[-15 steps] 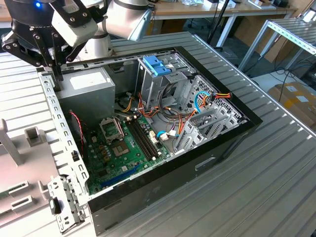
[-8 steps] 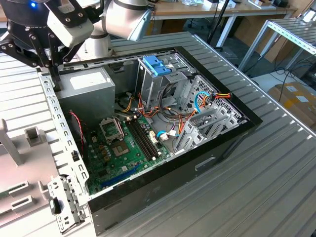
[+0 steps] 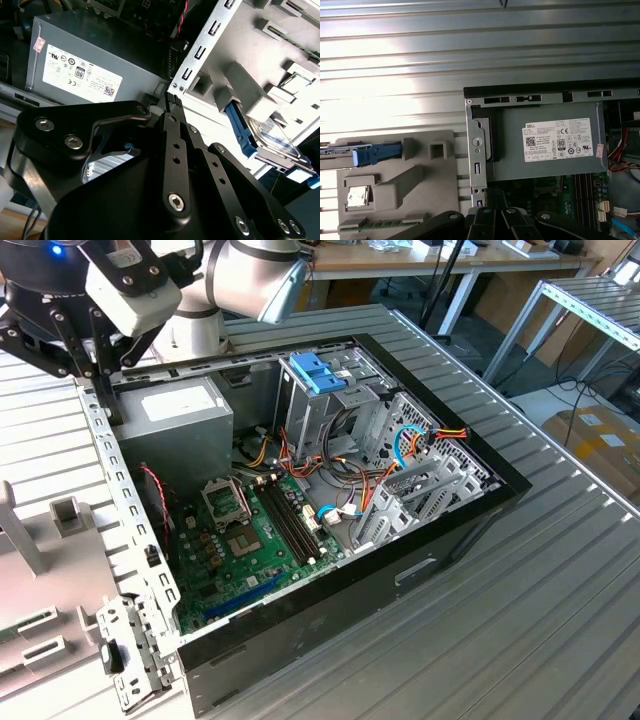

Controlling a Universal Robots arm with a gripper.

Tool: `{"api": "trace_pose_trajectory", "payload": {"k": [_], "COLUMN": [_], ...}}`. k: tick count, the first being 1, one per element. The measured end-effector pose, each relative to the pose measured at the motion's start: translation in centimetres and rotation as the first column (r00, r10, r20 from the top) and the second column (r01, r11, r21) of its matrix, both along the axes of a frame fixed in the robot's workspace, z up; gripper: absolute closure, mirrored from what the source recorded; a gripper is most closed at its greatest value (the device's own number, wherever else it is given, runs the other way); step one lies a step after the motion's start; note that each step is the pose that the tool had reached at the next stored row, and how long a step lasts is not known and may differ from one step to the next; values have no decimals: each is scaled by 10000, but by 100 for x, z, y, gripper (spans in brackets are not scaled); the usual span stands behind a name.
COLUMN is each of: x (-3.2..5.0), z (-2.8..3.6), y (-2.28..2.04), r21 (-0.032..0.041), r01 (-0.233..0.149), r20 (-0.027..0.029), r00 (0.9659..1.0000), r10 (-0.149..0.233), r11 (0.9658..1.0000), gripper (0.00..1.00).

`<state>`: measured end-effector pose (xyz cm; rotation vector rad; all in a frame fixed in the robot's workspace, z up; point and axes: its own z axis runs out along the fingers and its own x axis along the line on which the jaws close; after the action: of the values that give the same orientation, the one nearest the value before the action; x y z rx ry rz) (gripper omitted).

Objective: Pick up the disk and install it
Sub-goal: 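Reach for the disk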

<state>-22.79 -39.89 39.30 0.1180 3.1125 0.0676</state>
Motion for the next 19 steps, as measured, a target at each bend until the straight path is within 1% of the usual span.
{"api": "trace_pose_trajectory", "payload": {"k": [19], "x": [-151], "z": [0], "y": [0], "r21": [0], "r01": [0], "r20": [-1], "r00": [10000], "r10": [0], "r11": [10000], "gripper": [89]}}
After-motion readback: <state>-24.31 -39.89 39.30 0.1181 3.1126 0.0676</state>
